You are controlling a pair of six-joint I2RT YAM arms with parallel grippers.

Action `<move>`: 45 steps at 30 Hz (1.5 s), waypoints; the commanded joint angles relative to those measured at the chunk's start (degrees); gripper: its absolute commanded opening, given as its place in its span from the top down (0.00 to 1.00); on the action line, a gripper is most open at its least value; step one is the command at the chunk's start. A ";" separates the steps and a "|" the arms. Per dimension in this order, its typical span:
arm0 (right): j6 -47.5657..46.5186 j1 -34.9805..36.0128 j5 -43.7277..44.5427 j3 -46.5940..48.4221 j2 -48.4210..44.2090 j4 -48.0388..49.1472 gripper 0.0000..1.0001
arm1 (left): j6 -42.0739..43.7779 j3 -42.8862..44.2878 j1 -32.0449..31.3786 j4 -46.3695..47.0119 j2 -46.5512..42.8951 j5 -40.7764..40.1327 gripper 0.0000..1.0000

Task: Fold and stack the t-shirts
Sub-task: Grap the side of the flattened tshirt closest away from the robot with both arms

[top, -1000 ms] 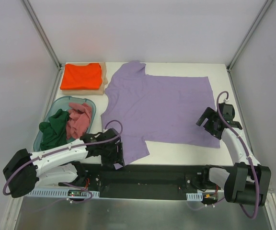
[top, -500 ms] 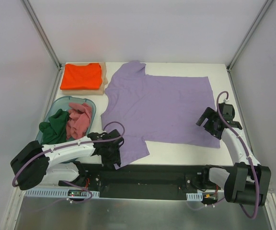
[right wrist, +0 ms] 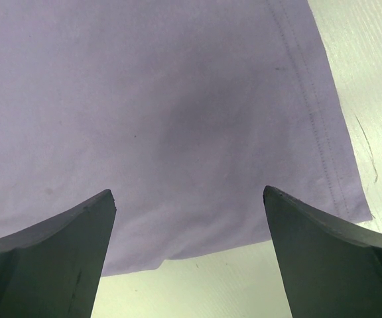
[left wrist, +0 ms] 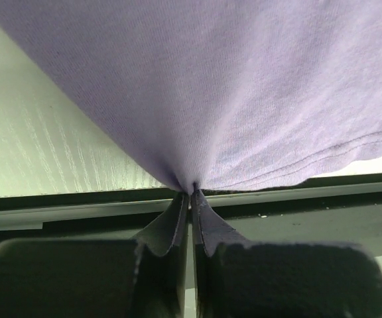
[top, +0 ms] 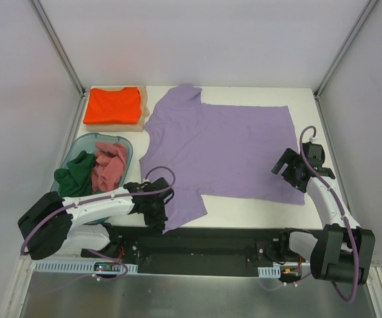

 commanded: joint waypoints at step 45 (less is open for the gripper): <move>17.56 -9.71 9.31 -22.99 -16.26 6.69 0.53 | 13.53 2.33 7.05 15.96 -13.68 -3.85 1.00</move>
